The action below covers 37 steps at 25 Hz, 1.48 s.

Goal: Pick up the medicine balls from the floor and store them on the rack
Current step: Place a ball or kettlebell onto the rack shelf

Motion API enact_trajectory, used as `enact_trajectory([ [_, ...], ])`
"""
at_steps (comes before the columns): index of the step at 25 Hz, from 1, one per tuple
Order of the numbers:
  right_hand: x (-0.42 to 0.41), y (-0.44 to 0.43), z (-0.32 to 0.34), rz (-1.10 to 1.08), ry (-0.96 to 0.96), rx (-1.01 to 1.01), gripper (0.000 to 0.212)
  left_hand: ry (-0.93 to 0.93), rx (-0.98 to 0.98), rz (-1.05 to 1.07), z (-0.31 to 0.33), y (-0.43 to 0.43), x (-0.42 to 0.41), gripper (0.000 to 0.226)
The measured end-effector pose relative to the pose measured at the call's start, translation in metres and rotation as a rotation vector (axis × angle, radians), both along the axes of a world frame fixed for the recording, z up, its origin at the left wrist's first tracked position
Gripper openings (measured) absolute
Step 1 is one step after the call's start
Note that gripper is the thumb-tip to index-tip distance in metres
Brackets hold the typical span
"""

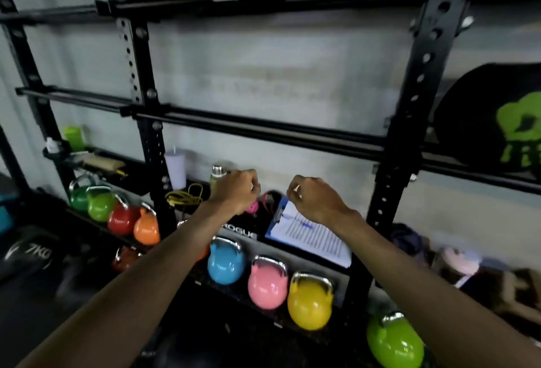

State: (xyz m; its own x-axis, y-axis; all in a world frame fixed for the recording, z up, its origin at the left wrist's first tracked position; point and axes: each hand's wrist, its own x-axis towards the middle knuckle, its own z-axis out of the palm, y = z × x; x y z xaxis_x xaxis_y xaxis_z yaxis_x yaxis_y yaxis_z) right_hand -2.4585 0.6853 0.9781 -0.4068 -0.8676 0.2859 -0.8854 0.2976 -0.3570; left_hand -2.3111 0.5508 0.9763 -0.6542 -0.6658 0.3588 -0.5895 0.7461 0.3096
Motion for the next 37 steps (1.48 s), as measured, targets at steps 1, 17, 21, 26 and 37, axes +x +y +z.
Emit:
enact_trajectory([
  [1, 0.005, -0.006, -0.024, -0.002, -0.020, 0.050, 0.025, -0.031, 0.028, 0.009, -0.024, -0.005, 0.006, 0.017],
  [17, 0.040, -0.071, -0.369, -0.204, -0.584, 0.560, 0.032, -0.771, 0.537, -0.083, -0.365, -0.077, 0.041, 0.029],
  [21, 0.064, -0.062, -0.432, -0.310, -0.770, 0.680, 0.033, -0.923, 0.638, -0.163, -0.429, -0.084, 0.046, 0.029],
  [26, 0.094, -0.052, -0.517, -0.381, -0.875, 0.796, 0.032, -0.962, 0.761, -0.263, -0.511, -0.098, 0.035, 0.029],
  [37, 0.110, -0.088, -0.797, -0.828, -1.219, 0.691, 0.031, -0.986, 0.900, -0.231, -0.778, -0.151, -0.013, 0.049],
])
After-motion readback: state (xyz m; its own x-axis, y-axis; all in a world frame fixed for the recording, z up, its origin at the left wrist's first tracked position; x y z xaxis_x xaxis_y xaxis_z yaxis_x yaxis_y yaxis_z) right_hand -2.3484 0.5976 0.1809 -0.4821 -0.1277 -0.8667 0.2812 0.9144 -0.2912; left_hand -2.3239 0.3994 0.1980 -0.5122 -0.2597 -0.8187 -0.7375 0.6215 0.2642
